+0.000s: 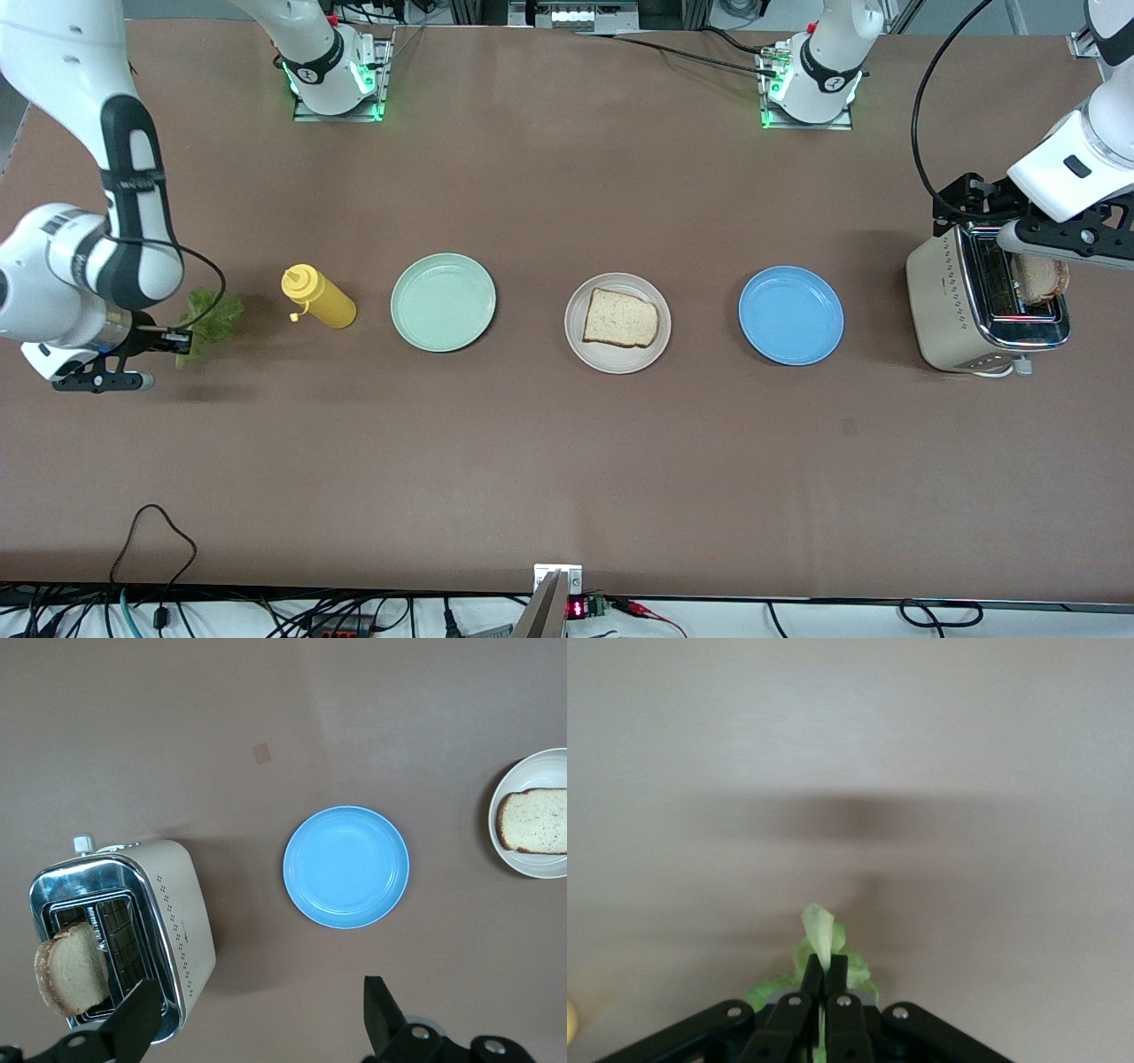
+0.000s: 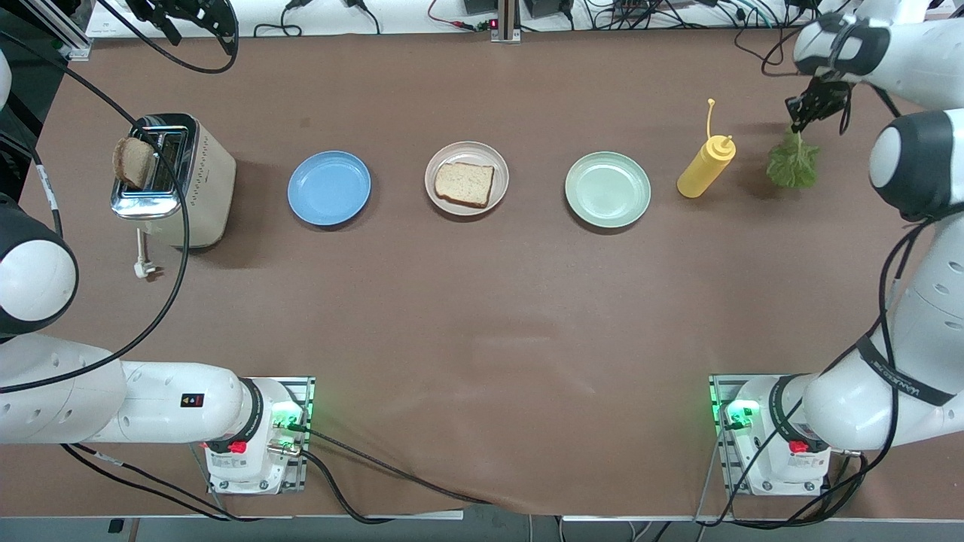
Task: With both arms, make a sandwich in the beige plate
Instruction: 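Lift the lettuce and carry it toward the beige plate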
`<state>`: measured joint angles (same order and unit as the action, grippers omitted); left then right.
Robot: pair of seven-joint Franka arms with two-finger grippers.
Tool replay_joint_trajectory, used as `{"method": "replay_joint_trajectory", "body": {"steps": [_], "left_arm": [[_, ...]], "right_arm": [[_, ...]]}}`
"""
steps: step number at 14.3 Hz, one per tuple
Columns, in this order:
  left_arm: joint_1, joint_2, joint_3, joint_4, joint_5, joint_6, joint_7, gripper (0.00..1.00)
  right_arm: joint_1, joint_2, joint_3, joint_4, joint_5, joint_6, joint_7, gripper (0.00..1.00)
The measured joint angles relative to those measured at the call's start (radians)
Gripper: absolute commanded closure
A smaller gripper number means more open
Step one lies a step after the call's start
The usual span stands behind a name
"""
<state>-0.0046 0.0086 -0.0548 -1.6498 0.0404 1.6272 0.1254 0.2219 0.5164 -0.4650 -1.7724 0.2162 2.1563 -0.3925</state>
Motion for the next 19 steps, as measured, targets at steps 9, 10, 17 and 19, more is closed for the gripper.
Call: {"method": "replay_joint_trajectory", "body": {"steps": [9,10,17,19], "left_arm": [[0.0,0.0,0.0,0.0,0.0,0.0,0.0,0.0],[0.0,0.0,0.0,0.0,0.0,0.0,0.0,0.0],[0.0,0.0,0.0,0.0,0.0,0.0,0.0,0.0],[0.0,0.0,0.0,0.0,0.0,0.0,0.0,0.0]], "right_arm": [[0.059,-0.165,0.008,0.212,0.0,-0.465,-0.387,1.0],[0.072,-0.167,0.012,0.251,0.0,-0.517,-0.428,1.0],[0.301,-0.173,0.023,0.367,0.004,-0.603,-0.477,1.0],[0.383,-0.173,0.024,0.377,0.014,-0.601,-0.478,1.0]]}}
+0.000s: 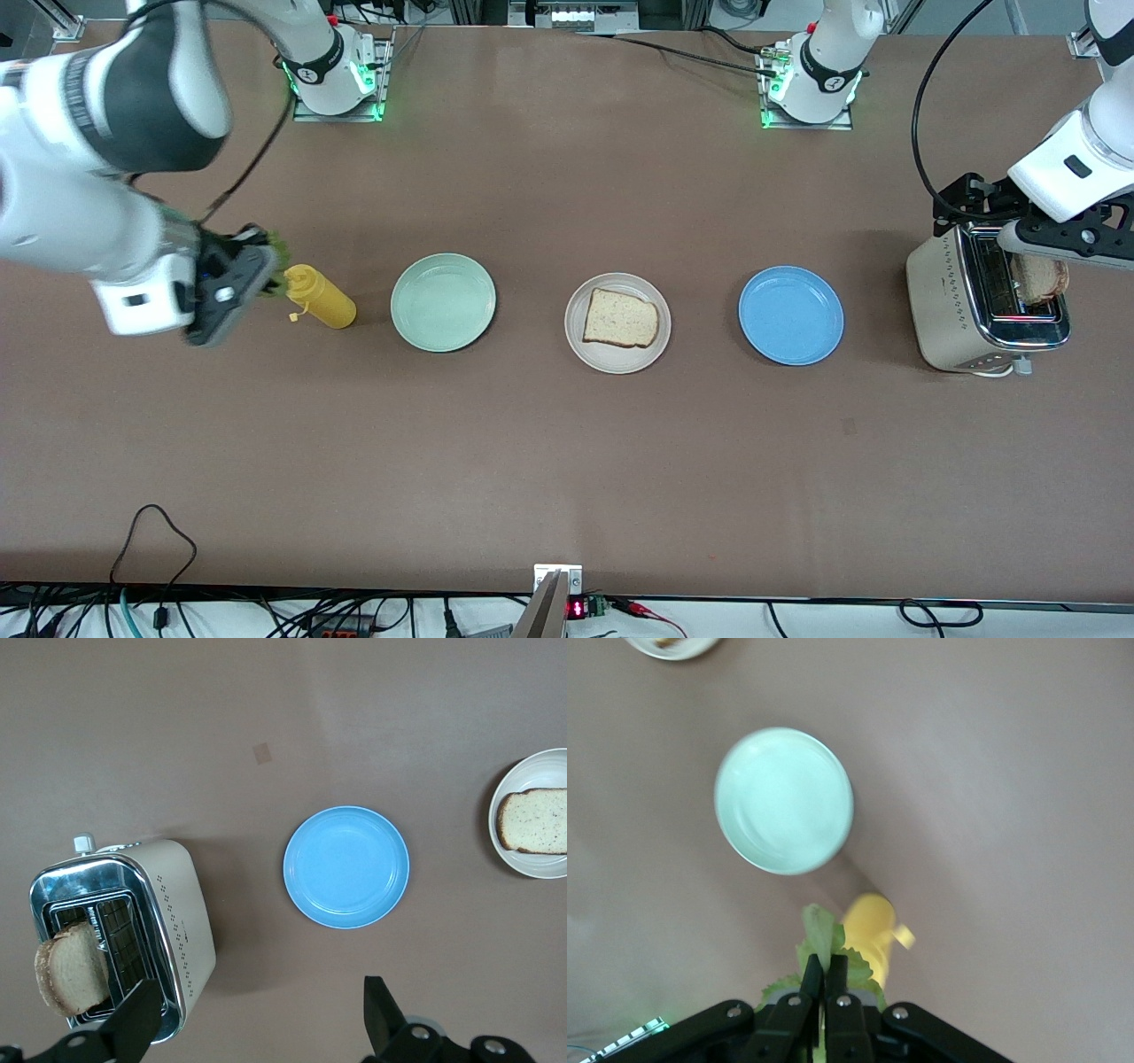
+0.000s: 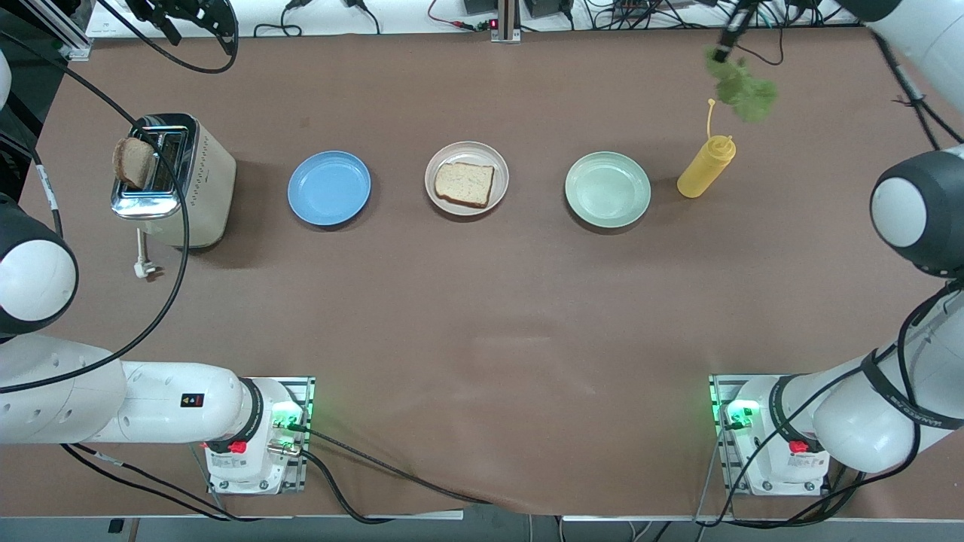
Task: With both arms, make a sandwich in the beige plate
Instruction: 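Lift the lettuce and carry it toward the beige plate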
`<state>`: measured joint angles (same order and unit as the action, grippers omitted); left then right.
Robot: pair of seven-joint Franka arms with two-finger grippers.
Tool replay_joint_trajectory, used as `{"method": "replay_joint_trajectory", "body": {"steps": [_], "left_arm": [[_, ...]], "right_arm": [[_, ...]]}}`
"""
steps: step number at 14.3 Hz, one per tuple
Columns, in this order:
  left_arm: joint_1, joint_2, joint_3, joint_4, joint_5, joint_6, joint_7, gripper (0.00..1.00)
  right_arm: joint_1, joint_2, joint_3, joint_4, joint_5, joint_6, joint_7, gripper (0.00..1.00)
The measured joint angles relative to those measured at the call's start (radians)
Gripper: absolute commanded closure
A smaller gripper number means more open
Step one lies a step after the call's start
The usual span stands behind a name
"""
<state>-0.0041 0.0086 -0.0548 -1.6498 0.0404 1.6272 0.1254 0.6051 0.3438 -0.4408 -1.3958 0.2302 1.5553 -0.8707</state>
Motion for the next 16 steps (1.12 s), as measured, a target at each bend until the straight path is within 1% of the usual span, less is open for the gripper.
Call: {"method": "replay_joint_trajectory", "body": {"steps": [3,5,8,11,14,16], "left_arm": [[0.0,0.0,0.0,0.0,0.0,0.0,0.0,0.0],[0.0,0.0,0.0,0.0,0.0,0.0,0.0,0.0],[0.0,0.0,0.0,0.0,0.0,0.0,0.0,0.0],[-0.001,0.0,-0.001,0.0,0.0,0.0,0.0,0.0],[-0.001,0.0,-0.001,0.0,0.0,0.0,0.0,0.0],[-0.001,0.0,-0.001,0.0,0.0,0.0,0.0,0.0]], "right_arm": [[0.119,0.006,0.002,0.031,0.068,0.013,0.012,1.0],[0.173,0.026,0.003,0.037,0.114,0.062,0.037,1.0],[0.256,0.094,0.005,0.037,0.128,0.2,0.059,1.0],[0.331,0.186,0.007,0.038,0.136,0.382,0.1,1.0],[0.36,0.264,0.026,0.047,0.193,0.503,0.125,1.0],[0.363,0.309,0.054,0.067,0.2,0.565,0.165,1.0]]}}
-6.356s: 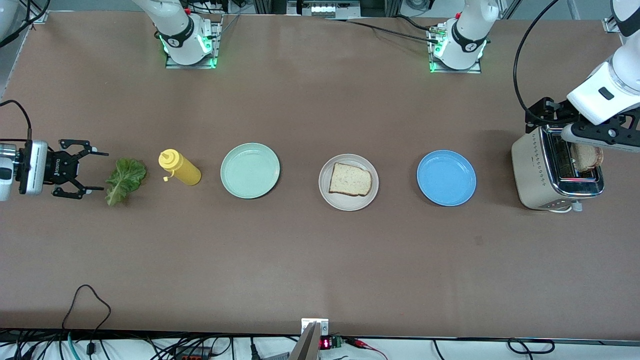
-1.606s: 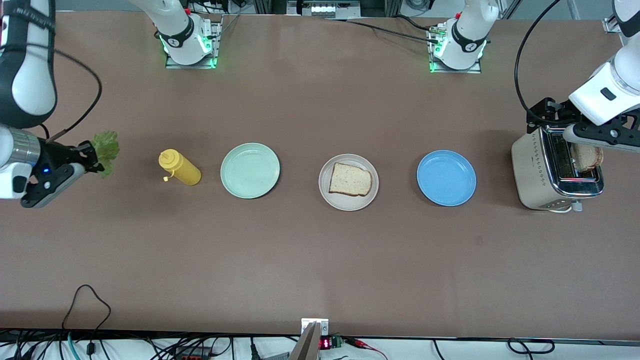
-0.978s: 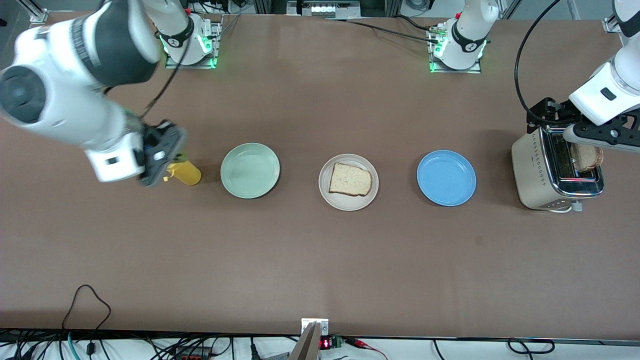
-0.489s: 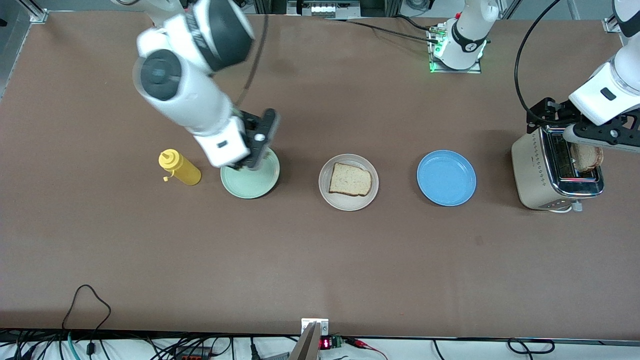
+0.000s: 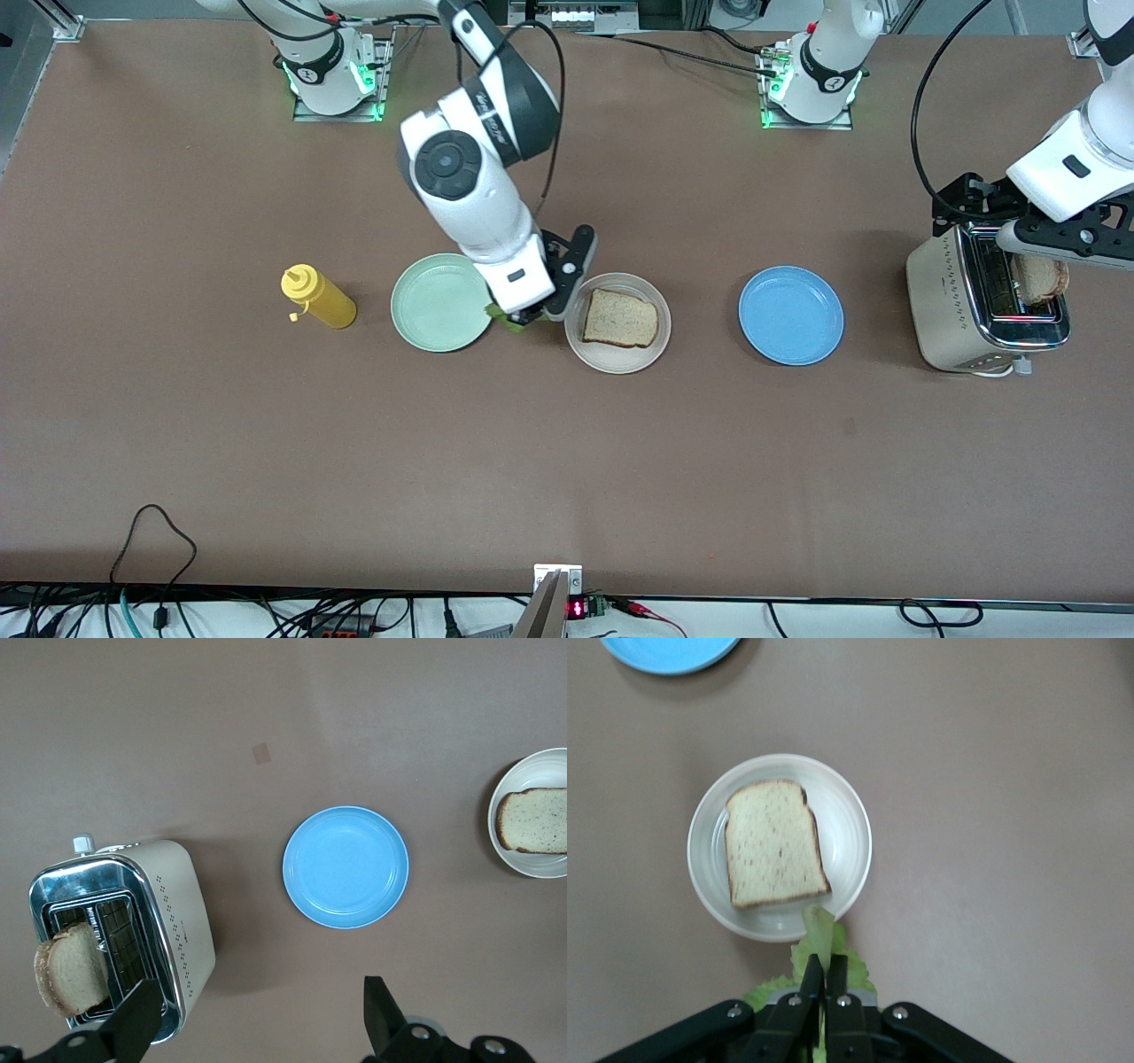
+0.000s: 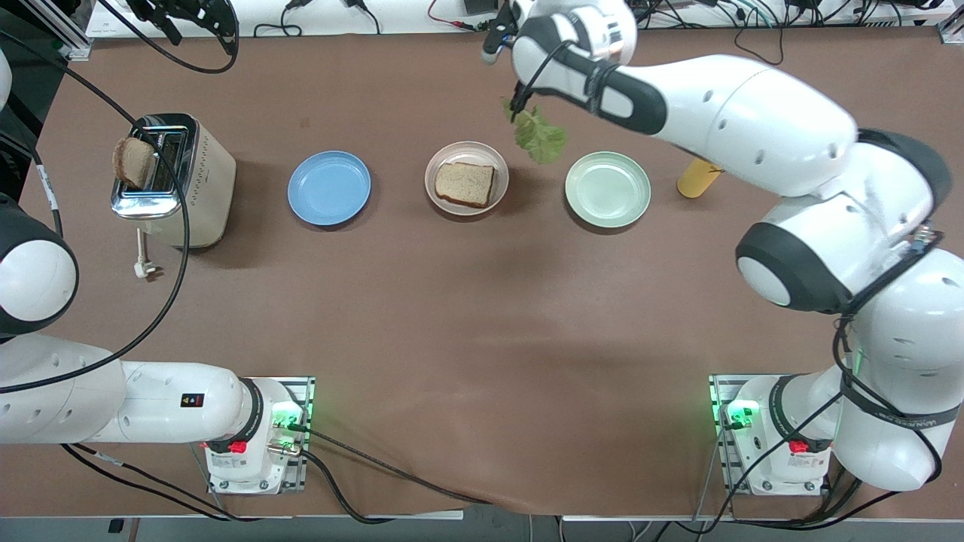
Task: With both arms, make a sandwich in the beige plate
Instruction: 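Lift the lettuce and carry it toward the beige plate, then lower the lettuce onto the bread and open the right gripper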
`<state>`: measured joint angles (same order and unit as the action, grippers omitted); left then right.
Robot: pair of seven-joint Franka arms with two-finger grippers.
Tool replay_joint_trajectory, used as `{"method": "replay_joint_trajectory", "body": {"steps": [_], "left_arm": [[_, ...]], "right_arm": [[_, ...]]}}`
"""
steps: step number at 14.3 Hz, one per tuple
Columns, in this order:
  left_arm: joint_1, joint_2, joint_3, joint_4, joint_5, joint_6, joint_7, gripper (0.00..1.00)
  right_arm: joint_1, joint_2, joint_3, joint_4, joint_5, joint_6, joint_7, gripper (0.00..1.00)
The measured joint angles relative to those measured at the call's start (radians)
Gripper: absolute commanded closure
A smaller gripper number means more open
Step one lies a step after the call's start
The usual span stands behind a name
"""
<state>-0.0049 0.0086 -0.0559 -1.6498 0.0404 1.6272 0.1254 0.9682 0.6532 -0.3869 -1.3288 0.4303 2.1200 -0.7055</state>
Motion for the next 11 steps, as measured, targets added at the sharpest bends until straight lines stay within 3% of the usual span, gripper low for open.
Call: {"method": "replay_joint_trajectory", "body": {"steps": [5,11], "left_arm": [[0.0,0.0,0.0,0.0,0.0,0.0,0.0,0.0],[0.008,0.0,0.002,0.0,0.0,0.0,0.0,0.0]], "right_arm": [[0.01,0.129,0.061,0.051,0.0,0.198,0.109,1.0],[0.025,0.229,0.071,0.127,0.0,0.272,0.223,1.0]]}}
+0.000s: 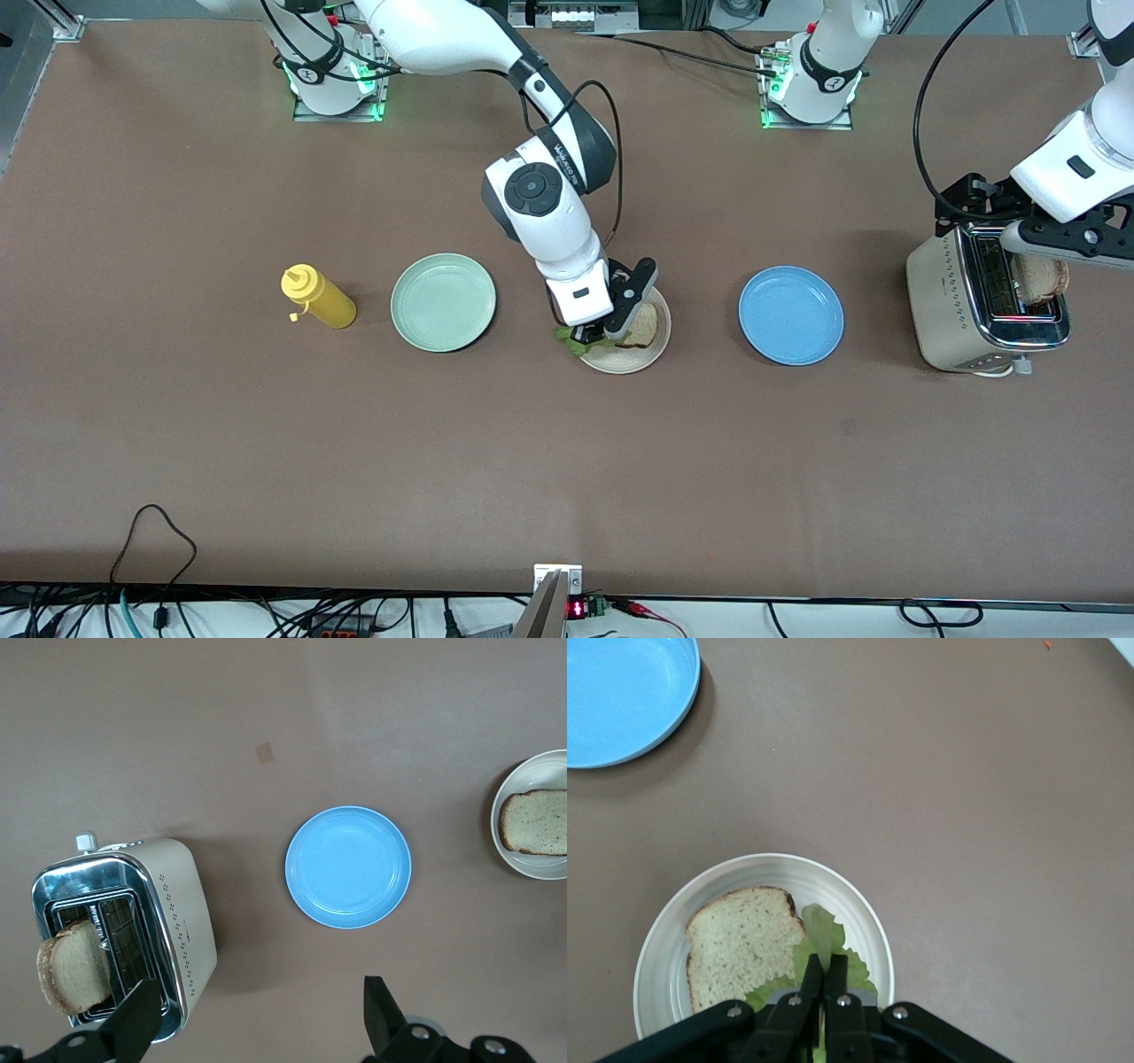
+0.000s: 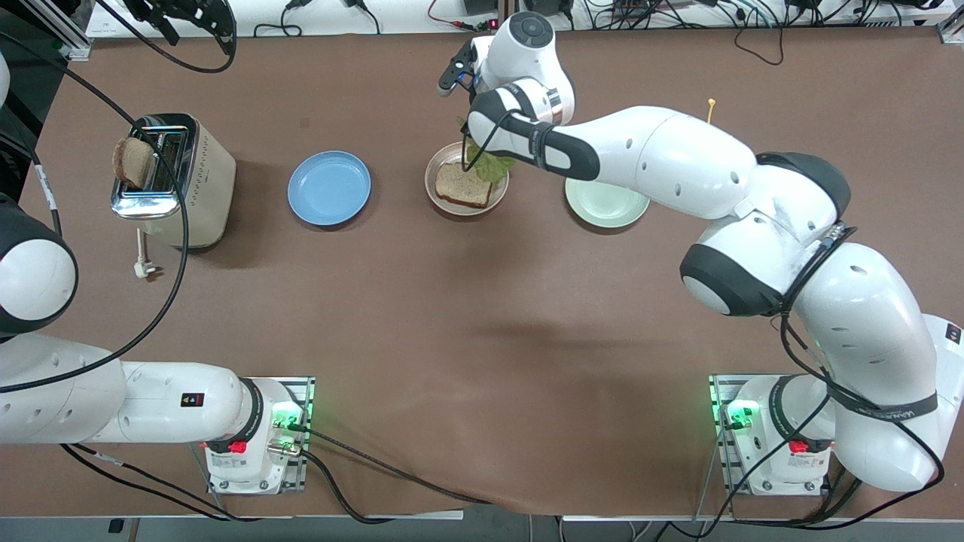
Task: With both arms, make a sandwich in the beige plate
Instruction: 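Lower the lettuce onto the bread and open the right gripper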
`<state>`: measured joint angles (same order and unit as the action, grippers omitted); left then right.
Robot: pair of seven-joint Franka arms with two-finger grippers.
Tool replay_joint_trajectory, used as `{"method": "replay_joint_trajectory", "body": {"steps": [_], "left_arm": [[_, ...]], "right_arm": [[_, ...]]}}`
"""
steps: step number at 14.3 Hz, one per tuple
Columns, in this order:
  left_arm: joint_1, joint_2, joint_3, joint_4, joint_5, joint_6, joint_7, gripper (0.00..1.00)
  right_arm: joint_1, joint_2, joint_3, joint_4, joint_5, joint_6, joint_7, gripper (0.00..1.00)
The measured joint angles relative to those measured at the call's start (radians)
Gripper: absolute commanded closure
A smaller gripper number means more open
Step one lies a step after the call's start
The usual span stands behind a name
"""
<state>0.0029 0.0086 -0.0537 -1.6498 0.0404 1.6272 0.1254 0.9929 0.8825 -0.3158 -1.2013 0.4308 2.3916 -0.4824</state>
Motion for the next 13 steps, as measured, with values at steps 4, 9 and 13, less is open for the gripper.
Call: {"method": "replay_joint_trajectory", "body": {"steps": [4,9,13], "left_arm": [[0.002,0.0,0.0,0.0,0.0,0.0,0.0,0.0],[0.002,0.0,0.0,0.0,0.0,0.0,0.0,0.0],[0.002,0.0,0.0,0.0,0.0,0.0,0.0,0.0]], "right_arm": [[0.025,0.028,0.002,0.005,0.0,0.021,0.05,1.0],[0.054,0.083,0.002,0.006,0.0,0.106,0.113,1.0],[0.073,0.112,0.002,0.007,0.0,0.179,0.15,0.0]]}}
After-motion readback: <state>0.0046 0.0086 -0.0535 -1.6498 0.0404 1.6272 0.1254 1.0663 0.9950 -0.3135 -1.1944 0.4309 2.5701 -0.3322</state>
